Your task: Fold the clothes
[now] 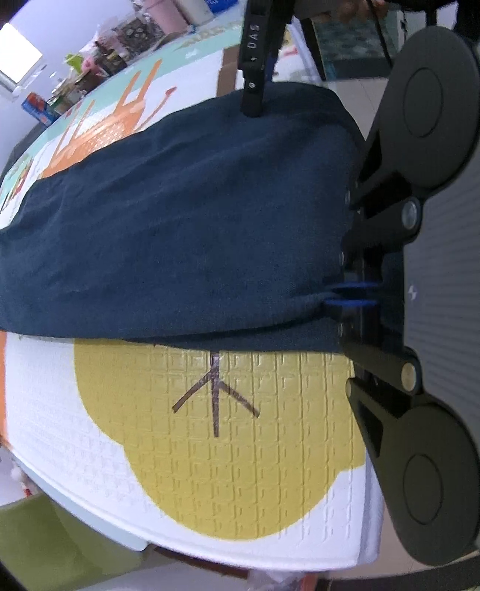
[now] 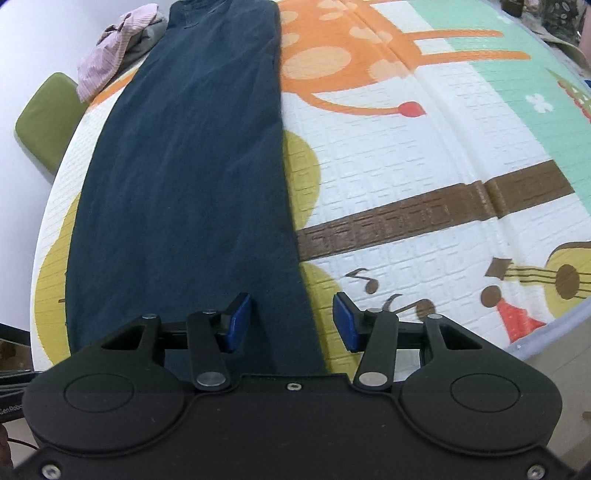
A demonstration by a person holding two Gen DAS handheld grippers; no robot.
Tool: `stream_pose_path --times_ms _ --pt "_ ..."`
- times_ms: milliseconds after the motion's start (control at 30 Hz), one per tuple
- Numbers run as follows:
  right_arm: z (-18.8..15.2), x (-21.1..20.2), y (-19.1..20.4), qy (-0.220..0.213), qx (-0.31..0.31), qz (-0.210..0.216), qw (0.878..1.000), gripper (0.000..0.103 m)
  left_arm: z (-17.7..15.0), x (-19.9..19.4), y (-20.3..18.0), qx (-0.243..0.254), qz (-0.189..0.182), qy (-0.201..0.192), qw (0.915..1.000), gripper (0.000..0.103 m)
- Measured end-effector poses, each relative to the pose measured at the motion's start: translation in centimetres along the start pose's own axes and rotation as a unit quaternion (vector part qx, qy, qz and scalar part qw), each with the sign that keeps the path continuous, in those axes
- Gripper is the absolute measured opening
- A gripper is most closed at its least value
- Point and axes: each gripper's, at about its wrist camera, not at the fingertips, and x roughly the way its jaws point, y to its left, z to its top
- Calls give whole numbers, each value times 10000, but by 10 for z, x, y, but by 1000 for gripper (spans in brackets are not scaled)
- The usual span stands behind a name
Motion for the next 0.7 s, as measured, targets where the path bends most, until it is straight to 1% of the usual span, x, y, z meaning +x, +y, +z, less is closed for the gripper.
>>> stream_pose_path --times_ms 133,200,333,433,500,533,567,633,700 --pt "0 -1 7 5 -49 138 9999 45 -1 -2 10 -220 77 32 9997 2" --pt "-1 -4 10 -26 -62 156 9999 43 1 -1 14 -245 184 53 9995 2" --pt "-1 -12 11 -73 45 345 9994 43 0 3 16 -215 382 92 9990 2" --pt "-2 -16 11 -88 34 417 9991 43 0 7 14 -114 979 73 9951 0" --pt "-2 -16 11 -100 14 409 9991 43 -2 12 20 -82 1174 142 9929 0" --pt "-3 -16 9 -100 36 389 9992 43 -1 11 28 -326 907 179 9952 0" --pt "-3 -16 7 -96 69 369 9992 43 0 8 37 -605 531 186 9966 0" --pt "-4 -16 2 -139 201 311 9992 43 3 4 41 -762 512 94 9957 1" --pt "-4 -20 -7 -309 428 255 9983 43 6 -2 40 -817 376 -45 9959 1"
